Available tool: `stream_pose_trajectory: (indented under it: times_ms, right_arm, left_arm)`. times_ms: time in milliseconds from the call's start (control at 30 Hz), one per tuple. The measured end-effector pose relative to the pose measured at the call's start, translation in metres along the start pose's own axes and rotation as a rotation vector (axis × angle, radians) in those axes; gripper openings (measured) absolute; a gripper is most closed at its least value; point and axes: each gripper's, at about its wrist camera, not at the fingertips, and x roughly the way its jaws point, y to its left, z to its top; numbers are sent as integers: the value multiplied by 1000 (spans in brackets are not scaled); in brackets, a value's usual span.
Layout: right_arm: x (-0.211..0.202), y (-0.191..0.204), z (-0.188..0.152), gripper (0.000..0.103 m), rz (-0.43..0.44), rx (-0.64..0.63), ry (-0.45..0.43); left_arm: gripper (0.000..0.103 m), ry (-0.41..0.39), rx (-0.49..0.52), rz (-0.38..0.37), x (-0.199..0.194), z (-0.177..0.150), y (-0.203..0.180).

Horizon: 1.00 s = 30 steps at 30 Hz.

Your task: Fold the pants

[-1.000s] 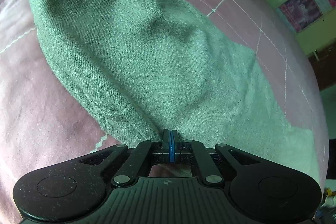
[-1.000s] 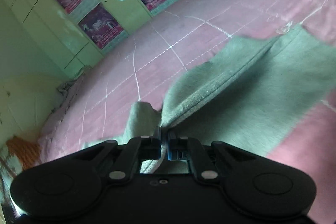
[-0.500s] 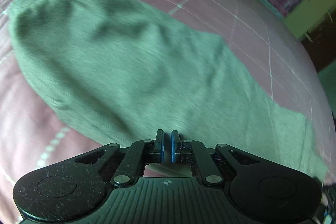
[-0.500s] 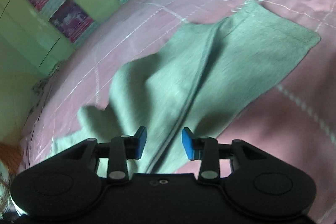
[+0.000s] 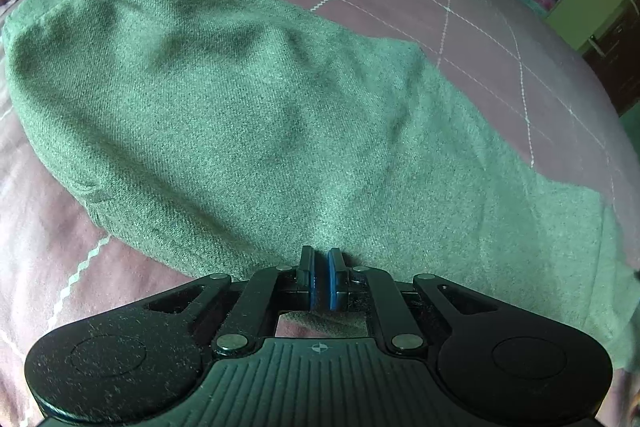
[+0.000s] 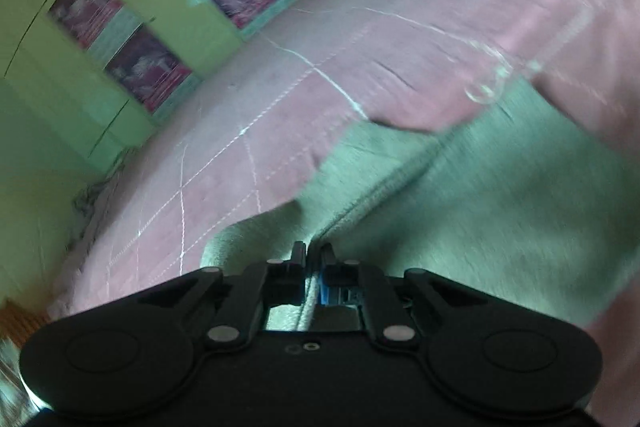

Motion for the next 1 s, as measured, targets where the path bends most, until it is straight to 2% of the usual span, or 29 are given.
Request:
stream_pose_trajectory:
  times_ms: [33,100,133,167,200,233,267,367,433,533,633,700,800,933,1000]
  right_arm:
    - [6,0,4,25,-4,8,3]
    - [17,-3,15,26,-8,54,3]
    - [19,-3,20,24,-24,59,-1]
    - [22,-1,24,12,-37,58,-8]
    - [23,2,26,6,-49,50,-11]
    - [24,7,31,6,-64,26,-8]
    - [17,11,33,6,-68,4,-23]
    - [-31,31,36,6,-30,-120,-164]
    - [-58,28,25,5,-34,-166,-194]
    - [-74,-3,-3,5,-127,-161,-144]
    - [-68,-48,-40,5,-239,-85,-27]
    - [-70,-64,-54,5,-234,-9,-19]
    - [-72,-63,-49,17,-211,22,-27]
    - [-76,-80,-29,18,-201,123,-47]
    - [-77,-87,-28,11,-182,155,-26]
  left_arm:
    - [7,0,0,2,0,0,0]
    - [7,0,-3,1,1,0,0]
    - [7,0,-4,0,3,0,0]
    - [7,1,-5,-1,3,0,0]
    - [7,2,-7,-1,3,0,0]
    - [7,3,-8,-2,3,0,0]
    - [7,3,-7,-4,4,0,1]
    - [7,1,0,-9,3,-1,2]
    - [7,-1,3,-13,3,-1,3]
    - [7,-6,9,-12,3,-3,3]
    - [7,-8,23,-8,3,-3,1]
    - [7,-5,25,-6,3,-3,1]
    - [7,-4,21,-3,2,-2,0]
    - [7,-10,26,1,2,-4,0]
    - [7,-11,28,5,3,-4,-1]
